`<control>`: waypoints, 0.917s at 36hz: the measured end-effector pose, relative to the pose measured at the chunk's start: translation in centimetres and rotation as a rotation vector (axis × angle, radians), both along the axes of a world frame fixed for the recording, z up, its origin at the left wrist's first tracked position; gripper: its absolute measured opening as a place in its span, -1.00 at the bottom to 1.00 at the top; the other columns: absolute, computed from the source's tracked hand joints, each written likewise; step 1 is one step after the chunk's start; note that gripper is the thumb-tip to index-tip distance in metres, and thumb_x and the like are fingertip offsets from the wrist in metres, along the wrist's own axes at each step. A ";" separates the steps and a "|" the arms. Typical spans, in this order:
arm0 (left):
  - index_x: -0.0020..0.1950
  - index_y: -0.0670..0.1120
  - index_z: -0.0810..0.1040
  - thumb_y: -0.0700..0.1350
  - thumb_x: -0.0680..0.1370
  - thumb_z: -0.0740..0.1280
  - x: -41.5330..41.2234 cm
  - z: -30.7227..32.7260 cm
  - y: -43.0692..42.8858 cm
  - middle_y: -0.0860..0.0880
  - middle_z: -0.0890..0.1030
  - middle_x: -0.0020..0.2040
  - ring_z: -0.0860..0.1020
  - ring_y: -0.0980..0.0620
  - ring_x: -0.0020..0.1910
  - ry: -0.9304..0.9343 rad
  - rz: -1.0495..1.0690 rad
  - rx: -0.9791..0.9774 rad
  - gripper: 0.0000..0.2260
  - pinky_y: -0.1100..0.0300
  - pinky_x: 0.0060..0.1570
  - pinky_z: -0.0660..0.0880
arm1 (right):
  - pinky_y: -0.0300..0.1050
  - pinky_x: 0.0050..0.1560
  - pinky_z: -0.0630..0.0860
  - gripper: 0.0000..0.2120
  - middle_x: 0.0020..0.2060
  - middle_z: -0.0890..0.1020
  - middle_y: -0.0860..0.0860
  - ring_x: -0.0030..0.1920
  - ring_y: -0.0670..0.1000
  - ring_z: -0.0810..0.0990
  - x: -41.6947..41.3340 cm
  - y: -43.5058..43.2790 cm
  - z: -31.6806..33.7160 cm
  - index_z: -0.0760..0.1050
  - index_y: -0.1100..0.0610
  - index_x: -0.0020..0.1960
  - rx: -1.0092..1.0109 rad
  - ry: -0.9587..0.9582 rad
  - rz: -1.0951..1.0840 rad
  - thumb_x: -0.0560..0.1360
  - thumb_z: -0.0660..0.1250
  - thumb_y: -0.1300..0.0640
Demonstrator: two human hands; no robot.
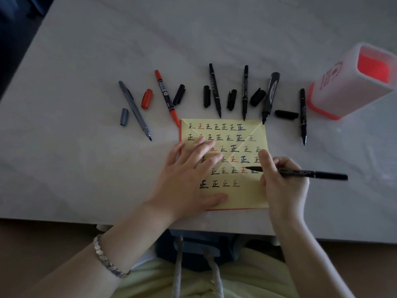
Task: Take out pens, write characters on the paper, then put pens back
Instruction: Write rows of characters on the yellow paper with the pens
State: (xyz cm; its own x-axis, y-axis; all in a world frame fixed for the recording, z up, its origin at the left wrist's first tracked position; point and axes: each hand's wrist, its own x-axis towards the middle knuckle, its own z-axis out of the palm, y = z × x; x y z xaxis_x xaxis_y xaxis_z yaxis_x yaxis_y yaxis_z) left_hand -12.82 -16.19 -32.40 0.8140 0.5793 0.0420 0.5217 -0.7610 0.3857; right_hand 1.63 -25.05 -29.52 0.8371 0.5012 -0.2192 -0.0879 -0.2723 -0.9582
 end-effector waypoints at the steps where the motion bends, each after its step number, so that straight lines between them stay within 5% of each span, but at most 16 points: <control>1: 0.34 0.03 0.37 0.41 0.36 0.13 0.0 0.0 0.0 -0.03 0.33 0.42 0.11 0.02 0.45 -0.006 -0.004 0.000 -0.32 0.00 0.41 -0.07 | -0.39 -0.54 0.31 -0.73 -0.65 0.45 -0.06 -0.61 -0.18 0.34 0.6 0.3 0.4 0.39 0.13 -0.39 -0.023 0.010 0.058 0.42 0.37 0.09; 7: 0.33 0.01 0.37 0.38 0.36 0.16 -0.2 -0.3 0.0 -0.02 0.34 0.41 0.14 0.00 0.45 -0.049 -0.026 0.002 -0.34 -0.04 0.41 0.00 | -0.27 -0.27 0.49 -0.85 -0.46 0.57 -0.05 -0.38 -0.09 0.48 4.6 4.2 3.5 0.54 0.17 -0.19 -0.092 0.158 0.348 0.52 0.26 0.19; 11: 0.34 0.01 0.37 0.39 0.36 0.16 -0.2 -0.3 0.0 -0.02 0.33 0.41 0.12 0.02 0.44 -0.053 -0.021 -0.001 -0.33 -0.02 0.41 -0.03 | -0.16 -0.24 0.40 -0.71 -0.45 0.47 0.00 -0.41 -0.05 0.39 5.8 8.5 5.8 0.57 0.32 -0.12 -0.234 -0.174 0.522 0.51 0.26 0.07; 15: 0.34 0.01 0.36 0.39 0.37 0.16 -0.2 -0.5 0.0 -0.02 0.32 0.42 0.11 0.02 0.45 -0.056 -0.026 -0.006 -0.33 -0.01 0.41 -0.06 | -0.30 -0.31 0.41 -0.73 -0.50 0.54 -0.04 -0.48 -0.10 0.45 5.4 12.9 7.2 0.57 0.22 -0.19 -0.436 -0.355 0.770 0.49 0.28 0.01; 19: 0.34 0.03 0.34 0.39 0.37 0.18 -0.2 -0.6 0.0 -0.02 0.32 0.42 0.10 0.03 0.45 -0.077 -0.025 -0.006 -0.34 -0.02 0.41 -0.06 | -0.22 -0.45 0.30 -0.73 -0.45 0.52 0.00 -0.49 -0.06 0.40 3.7 16.2 6.3 0.55 0.20 -0.22 -0.551 -0.550 0.940 0.45 0.34 -0.02; 25: 0.33 0.01 0.34 0.35 0.38 0.18 -0.3 -0.7 0.0 -0.02 0.33 0.41 0.13 0.02 0.45 -0.089 -0.021 -0.001 -0.37 -0.05 0.38 0.00 | -0.12 -0.32 0.44 -0.61 -0.29 0.58 0.16 -0.29 0.11 0.53 2.1 17.9 3.3 0.56 0.36 -0.04 -0.605 -0.674 0.925 0.40 0.41 0.00; 33: 0.26 -0.04 0.44 0.18 0.46 0.18 -0.6 -0.4 -0.1 -0.04 0.38 0.38 0.21 0.02 0.43 -0.151 0.000 -0.023 -0.53 0.03 0.43 0.00 | -0.07 -0.20 0.47 -0.64 -0.19 0.62 0.18 -0.14 0.19 0.59 1.4 17.0 2.5 0.54 0.29 -0.05 -0.574 -0.800 0.812 0.45 0.34 -0.05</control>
